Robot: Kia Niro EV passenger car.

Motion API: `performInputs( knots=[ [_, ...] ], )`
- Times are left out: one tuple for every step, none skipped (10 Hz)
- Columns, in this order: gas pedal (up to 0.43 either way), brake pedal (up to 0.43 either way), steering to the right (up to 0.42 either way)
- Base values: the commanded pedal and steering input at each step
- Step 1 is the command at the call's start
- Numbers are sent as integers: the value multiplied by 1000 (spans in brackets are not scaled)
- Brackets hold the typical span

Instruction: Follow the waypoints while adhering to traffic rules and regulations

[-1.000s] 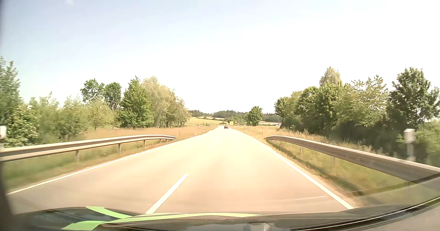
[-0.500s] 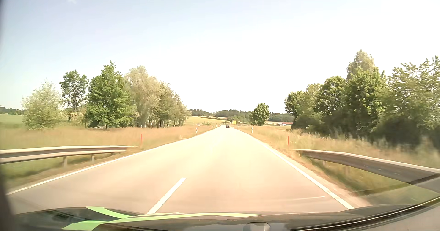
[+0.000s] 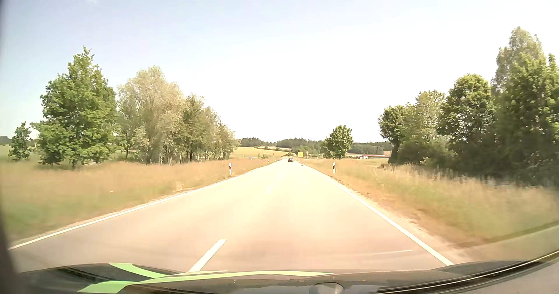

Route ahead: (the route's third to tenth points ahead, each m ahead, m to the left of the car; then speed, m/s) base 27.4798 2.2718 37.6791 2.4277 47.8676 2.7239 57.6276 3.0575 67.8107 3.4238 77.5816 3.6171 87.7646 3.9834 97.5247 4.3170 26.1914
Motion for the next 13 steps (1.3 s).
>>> performInputs(
  knots=[
    [220,0,-5],
    [220,0,-5],
    [220,0,-5],
    [220,0,-4],
    [189,0,-4],
    [130,0,-4],
    [47,0,-4],
    [0,0,-4],
    [0,0,-4],
    [0,0,-4],
    [0,0,-4],
    [0,0,-4],
    [0,0,-4]
  ],
)
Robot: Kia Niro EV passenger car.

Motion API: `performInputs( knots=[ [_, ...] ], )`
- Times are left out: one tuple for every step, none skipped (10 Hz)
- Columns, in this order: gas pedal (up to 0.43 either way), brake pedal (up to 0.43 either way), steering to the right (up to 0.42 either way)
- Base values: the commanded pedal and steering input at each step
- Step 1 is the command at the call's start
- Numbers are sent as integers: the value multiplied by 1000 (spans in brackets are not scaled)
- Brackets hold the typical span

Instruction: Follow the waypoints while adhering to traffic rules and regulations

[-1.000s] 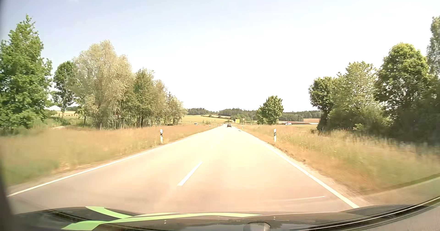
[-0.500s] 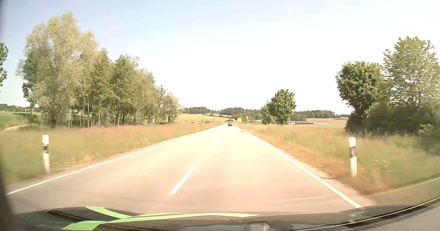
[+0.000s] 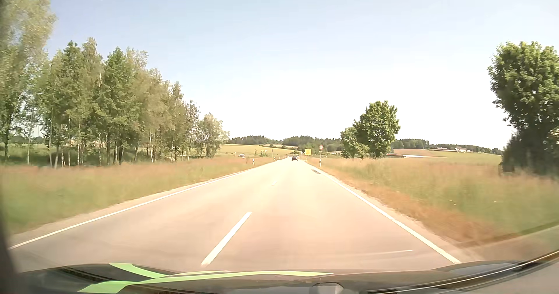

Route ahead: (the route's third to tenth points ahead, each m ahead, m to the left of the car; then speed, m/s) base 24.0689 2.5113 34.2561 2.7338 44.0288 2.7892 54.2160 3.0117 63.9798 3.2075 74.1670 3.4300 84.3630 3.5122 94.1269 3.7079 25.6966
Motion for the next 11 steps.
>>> performInputs(
  knots=[
    [0,0,-3],
    [0,0,-2],
    [0,0,-1],
    [0,0,0],
    [0,0,0],
    [0,0,0],
    [0,0,0],
    [0,0,0],
    [0,0,0],
    [0,0,0],
    [0,37,-3]
  ],
)
